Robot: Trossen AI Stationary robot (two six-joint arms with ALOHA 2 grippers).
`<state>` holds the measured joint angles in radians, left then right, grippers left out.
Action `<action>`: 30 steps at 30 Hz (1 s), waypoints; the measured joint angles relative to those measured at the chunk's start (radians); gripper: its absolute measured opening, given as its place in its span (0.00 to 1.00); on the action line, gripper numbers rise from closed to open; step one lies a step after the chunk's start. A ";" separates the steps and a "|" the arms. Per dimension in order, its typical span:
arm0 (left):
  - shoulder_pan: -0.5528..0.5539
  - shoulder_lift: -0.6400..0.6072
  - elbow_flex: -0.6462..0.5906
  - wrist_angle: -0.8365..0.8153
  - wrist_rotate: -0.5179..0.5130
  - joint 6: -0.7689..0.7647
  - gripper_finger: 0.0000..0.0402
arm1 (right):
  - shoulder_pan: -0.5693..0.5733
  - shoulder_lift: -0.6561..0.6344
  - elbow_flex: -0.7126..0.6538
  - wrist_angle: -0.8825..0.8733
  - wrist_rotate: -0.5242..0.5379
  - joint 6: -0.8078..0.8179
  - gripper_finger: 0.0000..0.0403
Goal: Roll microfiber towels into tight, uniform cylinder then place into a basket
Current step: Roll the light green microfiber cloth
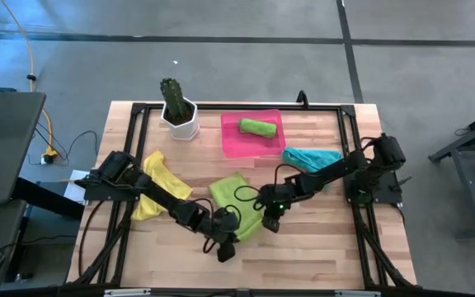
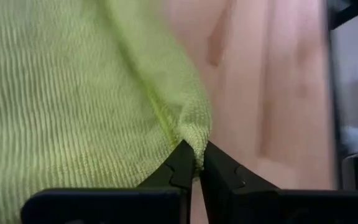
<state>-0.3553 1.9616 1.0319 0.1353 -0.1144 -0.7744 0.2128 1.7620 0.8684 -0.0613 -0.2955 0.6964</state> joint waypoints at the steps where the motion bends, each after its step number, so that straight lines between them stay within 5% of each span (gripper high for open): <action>1: 0.002 -0.004 0.002 0.006 0.002 -0.001 0.02 | -0.006 0.013 0.000 -0.003 0.000 0.010 0.00; 18: 0.008 -0.018 0.003 -0.185 -0.059 -0.242 0.02 | -0.028 0.049 0.002 0.041 0.059 -0.016 0.00; 23: 0.009 -0.019 0.004 -0.206 -0.054 -0.248 0.02 | -0.016 0.046 0.002 0.037 0.064 -0.218 0.03; 30: 0.009 -0.019 0.004 -0.214 -0.054 -0.245 0.02 | 0.003 -0.012 0.103 -0.165 0.068 -0.528 0.23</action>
<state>-0.3462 1.9427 1.0359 -0.0788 -0.1688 -1.0195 0.2161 1.7499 0.9715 -0.2262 -0.2272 0.1686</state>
